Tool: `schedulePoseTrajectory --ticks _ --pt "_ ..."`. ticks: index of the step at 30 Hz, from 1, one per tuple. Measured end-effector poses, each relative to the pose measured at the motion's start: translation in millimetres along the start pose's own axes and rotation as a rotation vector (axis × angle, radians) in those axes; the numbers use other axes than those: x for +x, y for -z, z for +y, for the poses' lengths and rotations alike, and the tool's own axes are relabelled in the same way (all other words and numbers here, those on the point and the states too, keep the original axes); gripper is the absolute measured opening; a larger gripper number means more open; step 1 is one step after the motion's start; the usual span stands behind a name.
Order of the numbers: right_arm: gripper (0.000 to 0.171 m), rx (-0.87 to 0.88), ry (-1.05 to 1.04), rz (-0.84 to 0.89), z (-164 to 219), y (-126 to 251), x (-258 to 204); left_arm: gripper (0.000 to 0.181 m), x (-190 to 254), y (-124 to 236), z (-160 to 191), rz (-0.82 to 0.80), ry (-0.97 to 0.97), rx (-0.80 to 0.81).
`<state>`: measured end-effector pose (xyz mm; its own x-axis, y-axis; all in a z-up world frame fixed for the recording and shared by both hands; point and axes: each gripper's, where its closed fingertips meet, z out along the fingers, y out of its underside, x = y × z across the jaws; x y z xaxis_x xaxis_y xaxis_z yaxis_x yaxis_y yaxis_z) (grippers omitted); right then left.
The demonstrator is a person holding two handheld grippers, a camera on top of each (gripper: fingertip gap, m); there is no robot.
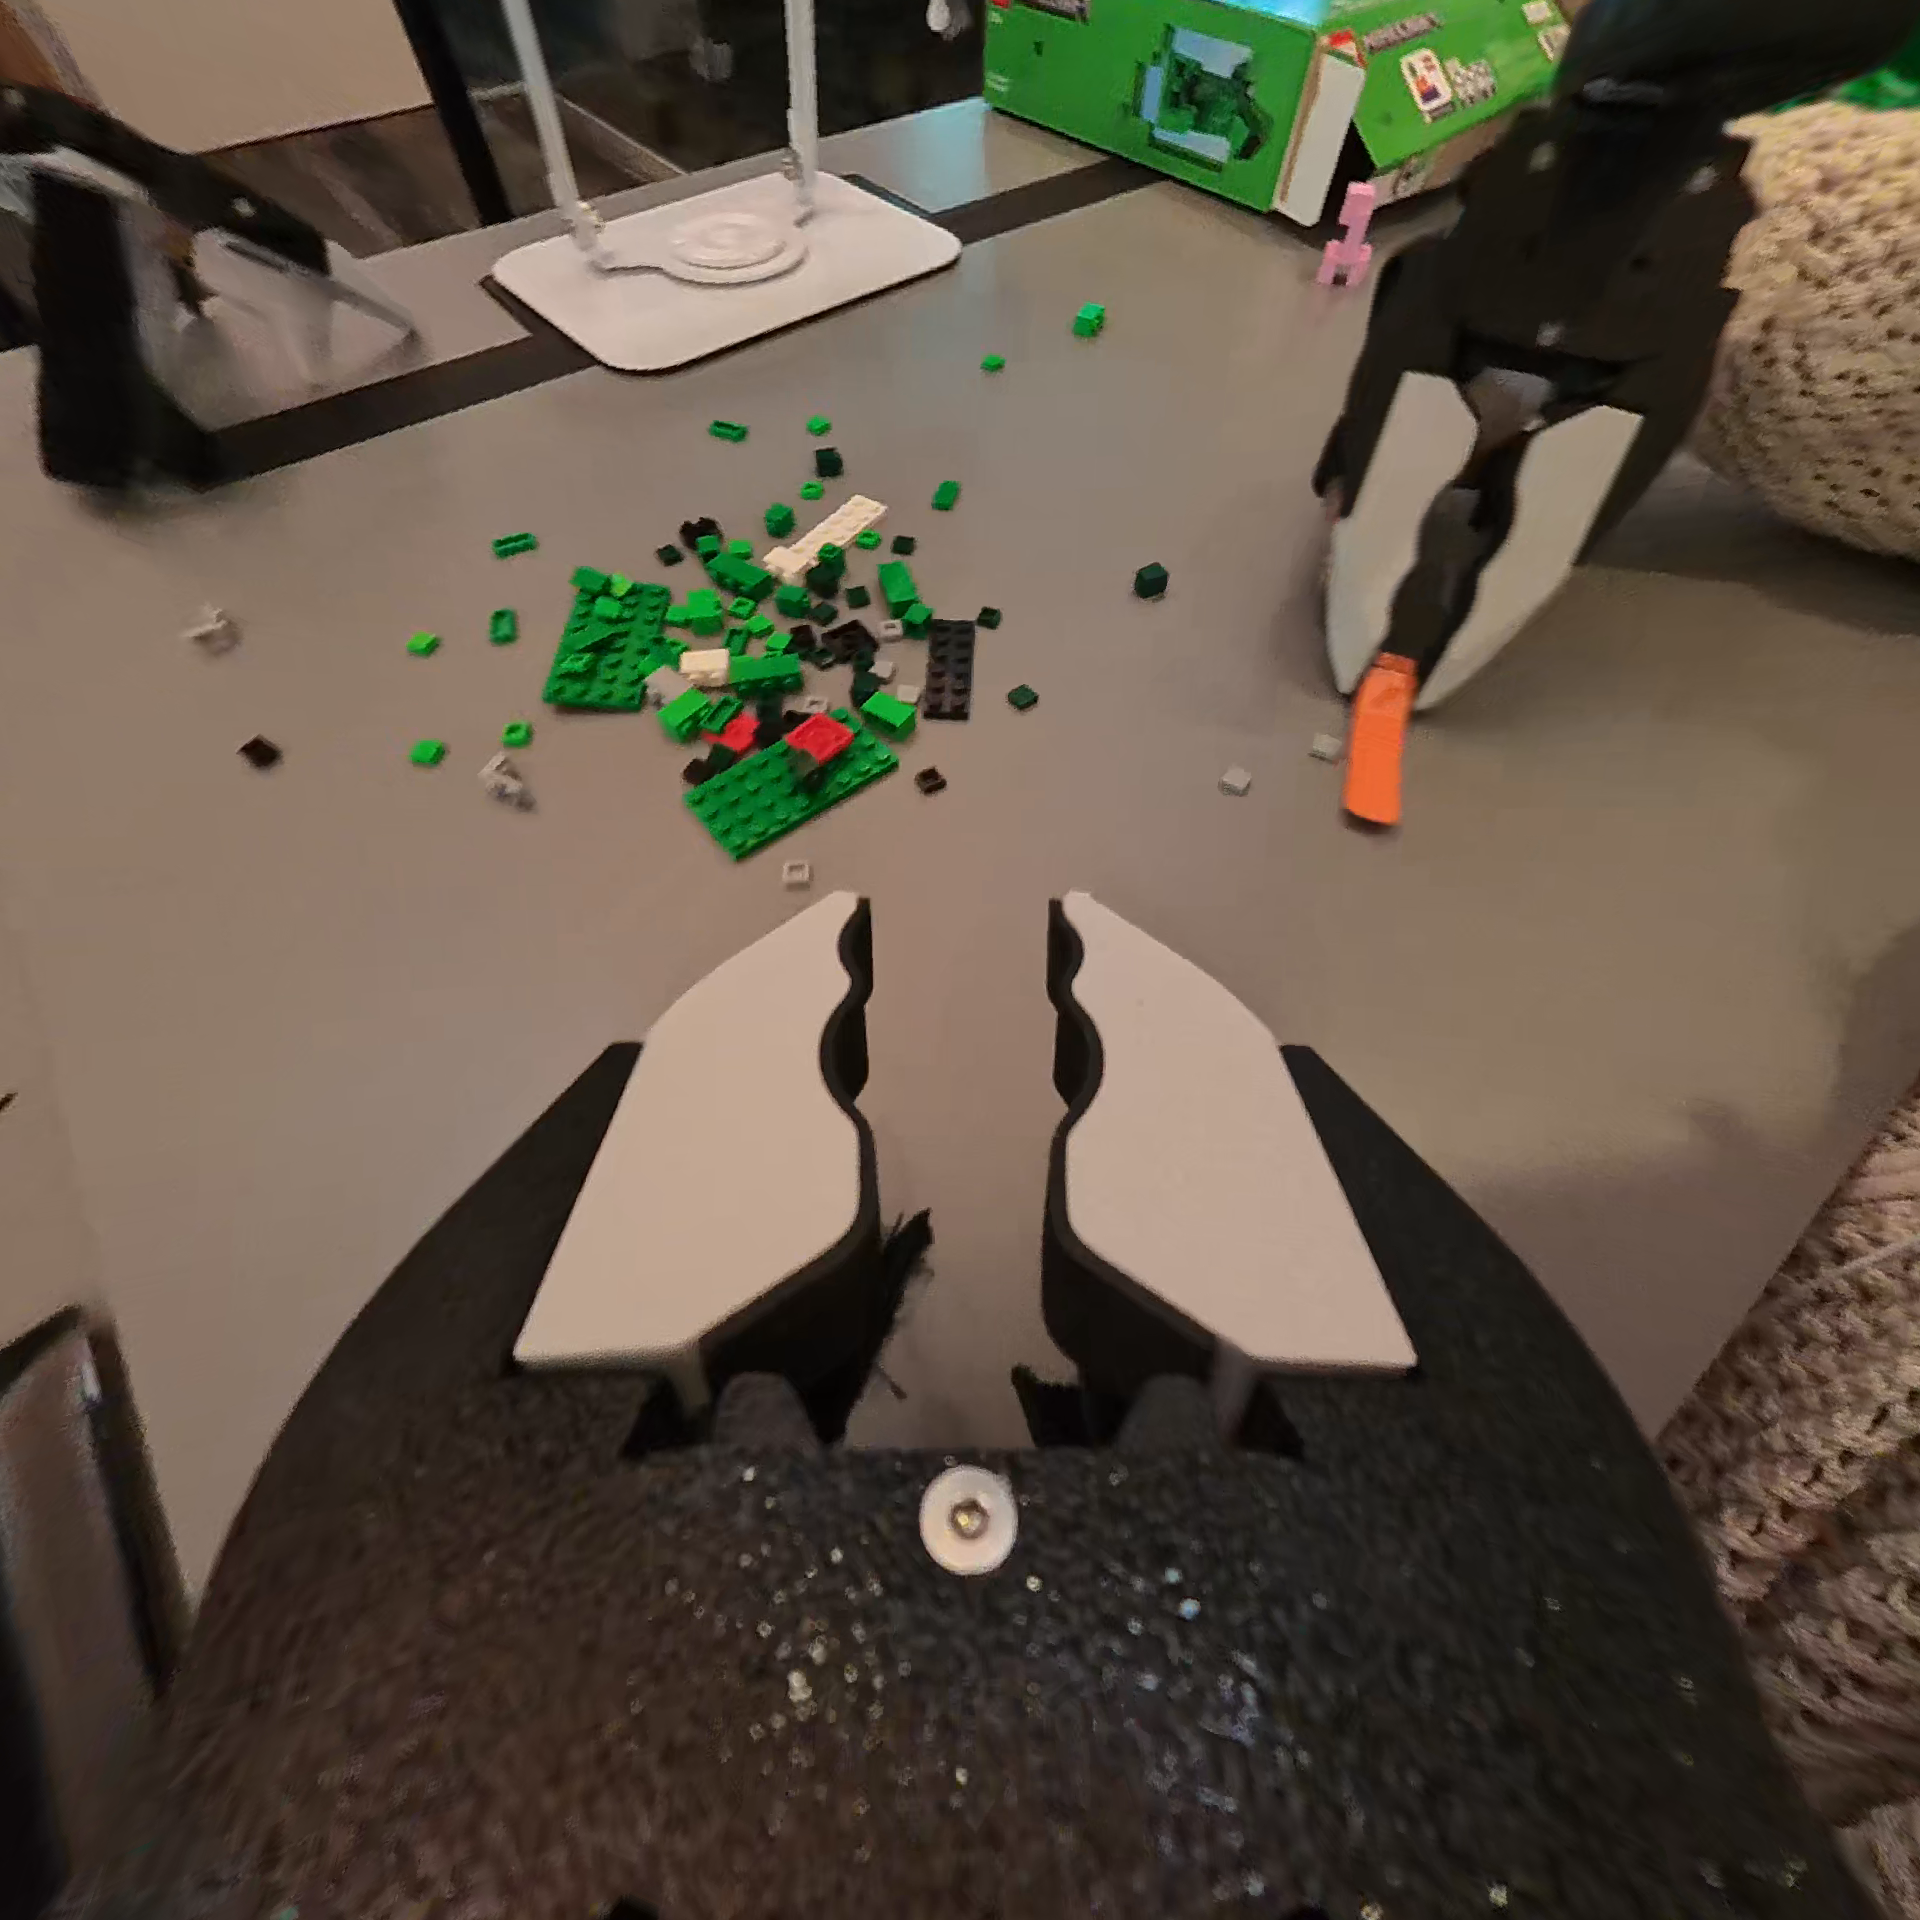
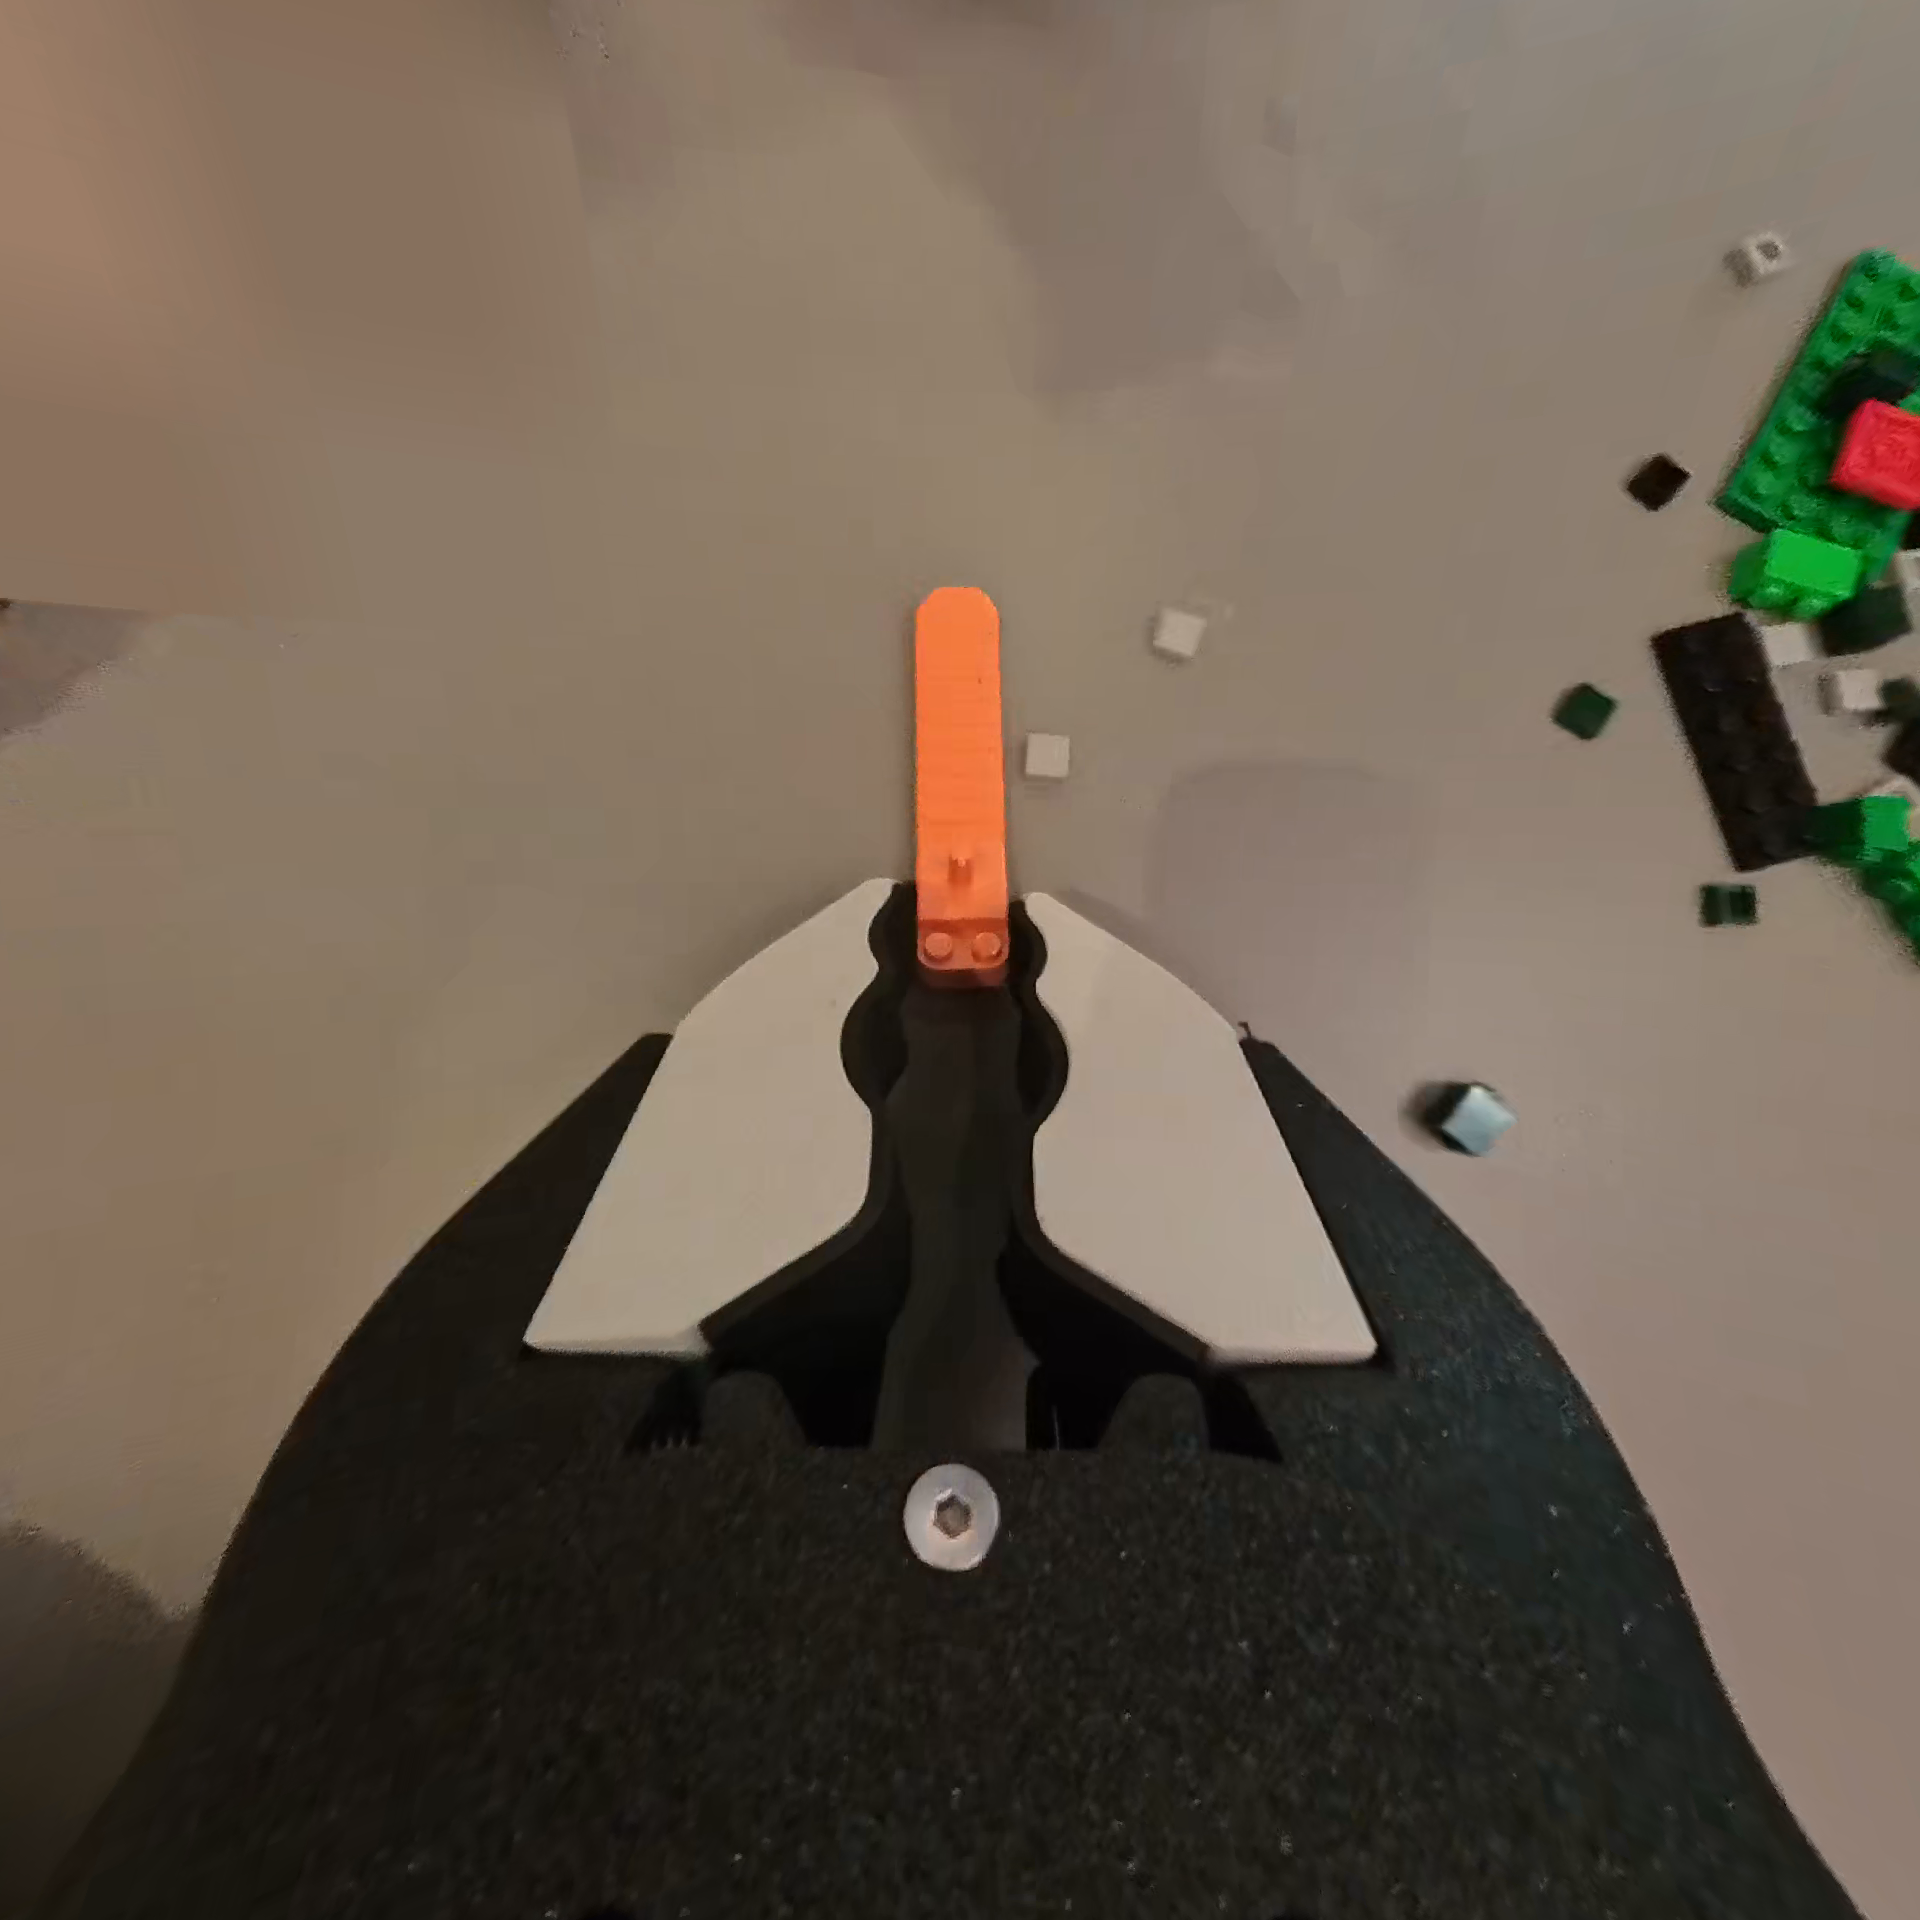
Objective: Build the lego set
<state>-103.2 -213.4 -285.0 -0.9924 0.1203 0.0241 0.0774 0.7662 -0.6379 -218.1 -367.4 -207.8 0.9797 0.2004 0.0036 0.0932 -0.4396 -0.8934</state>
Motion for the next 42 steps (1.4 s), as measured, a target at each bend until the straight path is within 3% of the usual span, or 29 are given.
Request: schedulePoseTrajectory --ticks 7,13,16,21,25,30,35,42 --pt "0.016 -0.105 -0.091 0.043 4 -1 85 0.011 -14 41 23 -0.070 0.044 0.031" --pt "0.016 -0.185 -0.219 0.155 6 -3 145 0.013 -19 58 36 -0.108 0.081 0.045" --pt "0.016 -0.199 -0.259 0.192 5 2 151 0.015 -20 61 41 -0.102 0.104 0.055" --pt "0.016 0.065 -0.311 0.190 -72 2 123 0.015 -22 66 45 -0.105 0.127 0.094" --pt "0.016 0.008 -0.263 0.257 -123 -54 113 0.015 -28 63 45 -0.098 0.172 0.135" --pt "0.016 -0.135 -0.256 0.221 -151 -113 115 0.015 -31 65 44 -0.123 0.189 0.159" --pt "0.016 -0.275 -0.315 0.234 -144 -123 129 0.013 -38 75 62 -0.245 0.130 0.075" --pt "0.016 -0.344 -0.464 0.382 -102 -95 172 0.013 -29 71 70 -0.211 0.135 0.059"
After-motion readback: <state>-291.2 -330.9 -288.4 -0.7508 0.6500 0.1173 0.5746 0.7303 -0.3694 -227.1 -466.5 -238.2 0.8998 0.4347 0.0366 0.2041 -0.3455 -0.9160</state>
